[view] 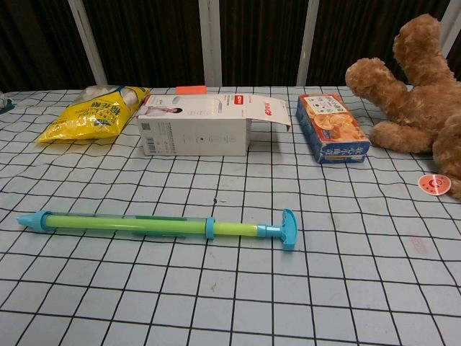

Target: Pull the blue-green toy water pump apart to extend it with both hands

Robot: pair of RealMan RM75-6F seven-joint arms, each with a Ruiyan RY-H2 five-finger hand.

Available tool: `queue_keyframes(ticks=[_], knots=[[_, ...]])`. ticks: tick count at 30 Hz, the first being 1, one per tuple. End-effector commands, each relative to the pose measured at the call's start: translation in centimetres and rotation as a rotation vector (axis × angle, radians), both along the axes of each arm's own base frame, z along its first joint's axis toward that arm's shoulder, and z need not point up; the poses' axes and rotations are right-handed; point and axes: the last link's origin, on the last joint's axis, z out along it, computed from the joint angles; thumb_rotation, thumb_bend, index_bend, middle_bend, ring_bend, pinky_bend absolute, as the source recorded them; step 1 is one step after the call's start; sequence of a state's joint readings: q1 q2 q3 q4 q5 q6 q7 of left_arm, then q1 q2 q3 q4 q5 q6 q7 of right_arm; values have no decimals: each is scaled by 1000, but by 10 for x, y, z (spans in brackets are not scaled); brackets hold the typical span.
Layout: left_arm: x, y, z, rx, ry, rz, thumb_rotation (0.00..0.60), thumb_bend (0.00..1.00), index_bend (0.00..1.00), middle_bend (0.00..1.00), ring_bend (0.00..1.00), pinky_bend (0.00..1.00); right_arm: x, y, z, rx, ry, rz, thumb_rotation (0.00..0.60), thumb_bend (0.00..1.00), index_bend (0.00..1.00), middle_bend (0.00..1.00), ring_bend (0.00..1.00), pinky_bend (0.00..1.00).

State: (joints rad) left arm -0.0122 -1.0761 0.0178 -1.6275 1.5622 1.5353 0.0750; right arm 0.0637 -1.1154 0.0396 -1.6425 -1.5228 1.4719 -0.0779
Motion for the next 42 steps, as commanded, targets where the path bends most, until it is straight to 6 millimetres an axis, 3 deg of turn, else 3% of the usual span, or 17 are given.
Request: queue_keyframes(ticks=[1, 17, 26, 35, 42], knots=[[0, 0, 0, 0, -1, 2, 600, 86, 0, 0, 0, 0, 0, 0, 0, -1, 1, 1, 600, 300, 0, 0, 0, 0], [0, -1, 0, -10, 3, 2, 600, 86, 0, 0, 0, 0, 3, -1, -2, 6, -20, 11, 600, 301, 0, 0, 0, 0], [2, 0, 0, -15, -9, -12, 600, 86, 0, 0, 0, 0, 15, -11, -6, 44, -122, 82, 600, 300, 8, 9, 0, 0], [3, 0, -2, -22, -5, -24, 600, 87, 0, 0, 0, 0, 52, -44, -24, 161, -212, 188, 600, 300, 159, 77, 0, 0], [3, 1, -3, -24, -5, -22, 600, 86, 0, 0, 0, 0, 88, -64, -55, 276, -231, 255, 600, 300, 347, 125, 0, 0]])
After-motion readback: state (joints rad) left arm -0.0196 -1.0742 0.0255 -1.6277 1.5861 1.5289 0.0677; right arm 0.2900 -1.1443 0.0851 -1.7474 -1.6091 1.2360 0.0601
